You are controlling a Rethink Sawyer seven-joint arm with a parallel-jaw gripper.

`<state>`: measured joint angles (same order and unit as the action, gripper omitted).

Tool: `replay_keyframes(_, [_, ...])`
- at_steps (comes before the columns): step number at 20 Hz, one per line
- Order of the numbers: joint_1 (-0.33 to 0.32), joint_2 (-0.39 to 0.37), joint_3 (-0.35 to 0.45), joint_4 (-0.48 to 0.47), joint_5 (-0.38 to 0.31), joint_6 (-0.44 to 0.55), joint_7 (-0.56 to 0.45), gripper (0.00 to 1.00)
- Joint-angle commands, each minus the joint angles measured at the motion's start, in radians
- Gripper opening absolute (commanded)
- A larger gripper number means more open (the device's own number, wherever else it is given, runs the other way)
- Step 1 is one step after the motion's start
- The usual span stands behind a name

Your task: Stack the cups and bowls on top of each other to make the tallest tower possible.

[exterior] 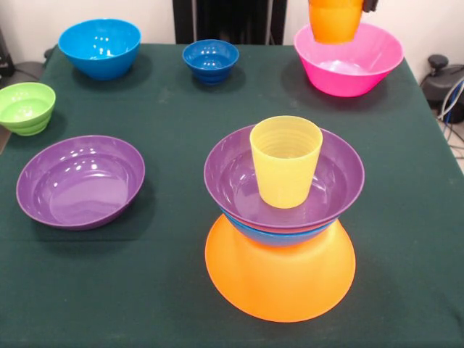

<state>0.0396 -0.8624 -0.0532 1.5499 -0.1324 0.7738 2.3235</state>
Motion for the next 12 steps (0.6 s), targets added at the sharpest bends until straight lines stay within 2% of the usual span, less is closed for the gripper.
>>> replay_keyframes(1, [-0.051,-0.002,0.099,-0.026,-0.089,0.117,-0.227,0.0])
replay_keyframes(5, [-0.083,0.134,0.158,-0.213,-0.085,0.177,-0.237,0.0])
replay_keyframes(12, [-0.054,0.302,0.182,-0.544,-0.152,0.303,-0.234,0.0])
